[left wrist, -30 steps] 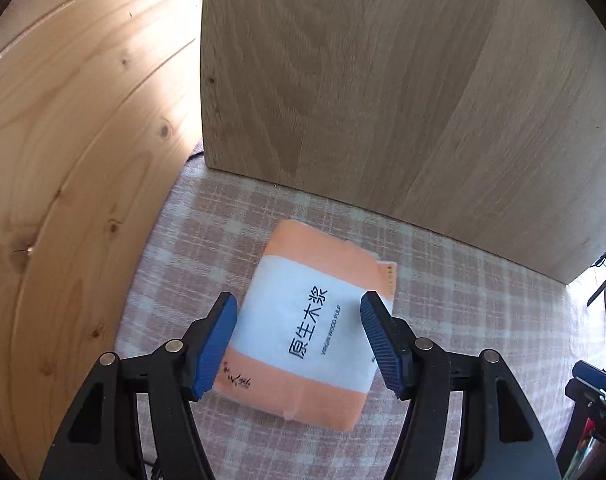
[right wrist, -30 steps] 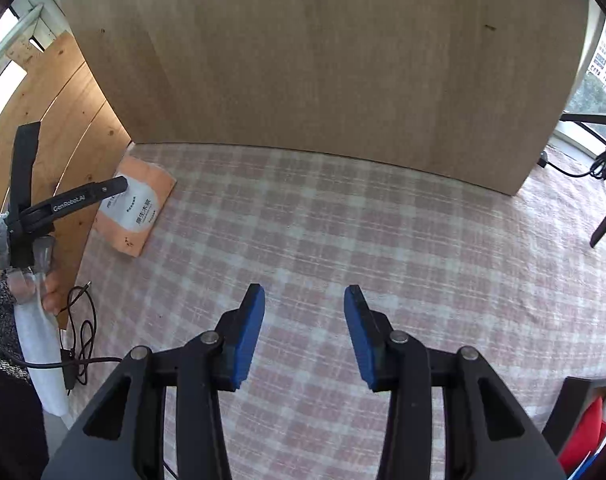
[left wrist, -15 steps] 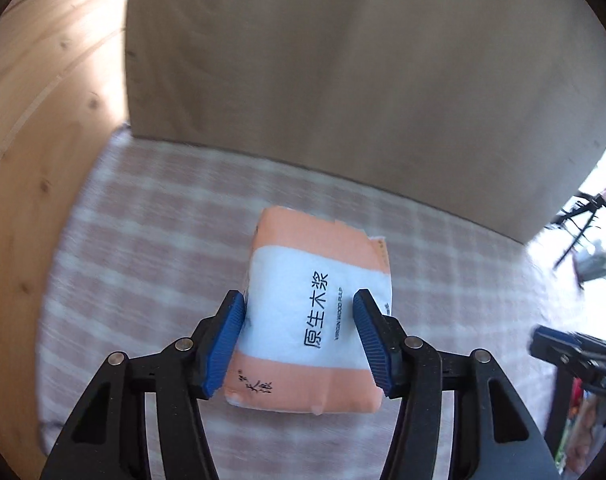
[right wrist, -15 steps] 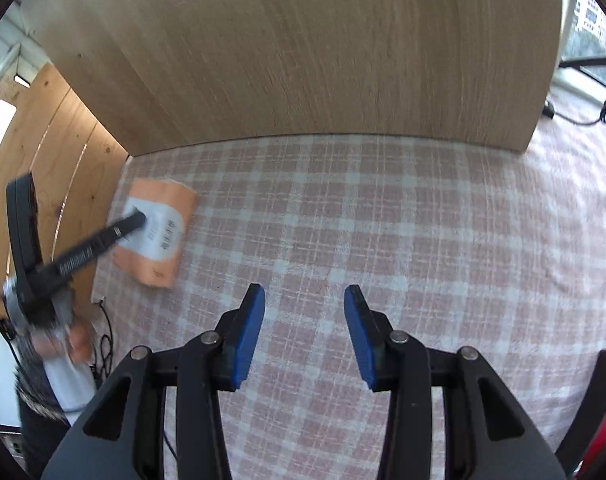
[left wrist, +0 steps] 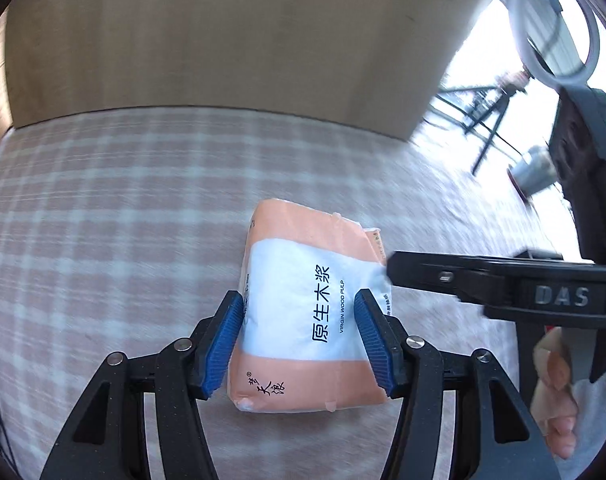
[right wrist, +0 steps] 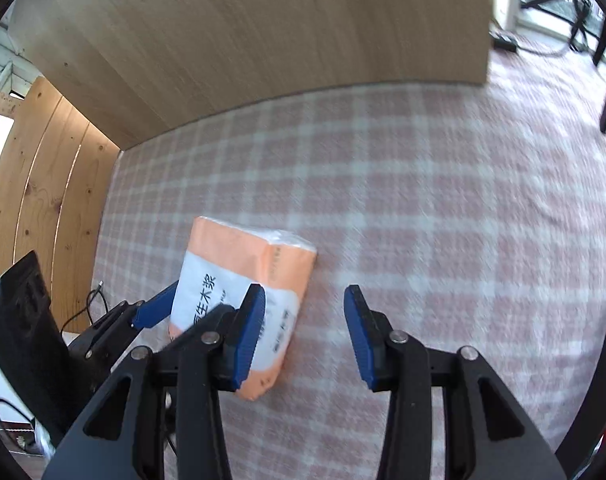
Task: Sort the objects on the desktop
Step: 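Grasp the orange tissue pack with left tool, then right tool grips it too, then carry the orange tissue pack with both tools into the black tray and release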
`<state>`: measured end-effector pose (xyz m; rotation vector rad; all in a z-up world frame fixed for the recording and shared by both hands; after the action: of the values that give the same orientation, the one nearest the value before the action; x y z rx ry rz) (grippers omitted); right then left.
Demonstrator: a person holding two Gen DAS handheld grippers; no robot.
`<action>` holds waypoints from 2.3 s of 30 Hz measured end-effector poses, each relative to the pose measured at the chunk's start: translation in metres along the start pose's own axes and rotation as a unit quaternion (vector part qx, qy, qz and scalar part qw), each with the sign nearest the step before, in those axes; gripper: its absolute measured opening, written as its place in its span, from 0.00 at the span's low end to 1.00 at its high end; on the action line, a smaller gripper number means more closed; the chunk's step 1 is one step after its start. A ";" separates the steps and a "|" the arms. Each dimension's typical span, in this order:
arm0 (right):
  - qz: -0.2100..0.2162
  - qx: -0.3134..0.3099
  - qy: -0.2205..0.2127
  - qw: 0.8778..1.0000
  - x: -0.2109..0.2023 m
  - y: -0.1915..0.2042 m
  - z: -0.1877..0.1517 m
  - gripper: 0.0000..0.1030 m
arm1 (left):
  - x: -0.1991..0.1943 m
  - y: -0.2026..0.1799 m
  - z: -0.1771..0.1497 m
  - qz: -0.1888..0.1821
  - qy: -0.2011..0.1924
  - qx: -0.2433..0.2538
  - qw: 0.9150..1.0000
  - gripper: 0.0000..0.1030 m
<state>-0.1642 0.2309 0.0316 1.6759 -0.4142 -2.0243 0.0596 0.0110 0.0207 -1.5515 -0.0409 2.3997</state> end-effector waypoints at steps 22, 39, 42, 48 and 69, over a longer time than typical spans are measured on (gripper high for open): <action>0.013 0.063 -0.065 0.996 -0.101 -0.044 -0.052 0.38 | -0.045 -0.116 -0.014 -0.065 0.017 0.075 0.995 0.53; -0.054 0.140 -0.191 0.970 -0.297 -0.125 -0.114 0.38 | -0.115 -0.321 0.003 -0.160 -0.028 0.225 0.961 0.53; -0.076 0.159 -0.205 0.963 -0.332 -0.144 -0.136 0.38 | -0.123 -0.365 -0.007 -0.185 -0.019 0.250 0.950 0.54; -0.116 0.204 -0.222 0.946 -0.379 -0.194 -0.184 0.38 | -0.126 -0.444 -0.038 -0.209 -0.002 0.301 0.930 0.54; -0.145 0.262 -0.261 0.918 -0.417 -0.245 -0.251 0.39 | -0.117 -0.442 -0.035 -0.122 -0.005 0.283 0.951 0.59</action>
<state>0.0974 0.6778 0.2009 1.5075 -1.0183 -2.7739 0.2332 0.4016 0.1872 -1.1831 0.3949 1.9852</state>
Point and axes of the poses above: each gripper's, at about its wrist camera, not at the fingertips, and x roughly the way its jaws point, y to its left, z to its top, the point moved 3 cm from there along x, roughly the way its jaws point, and after that the axes turned 9 degrees about z, right-handed, at the moved point
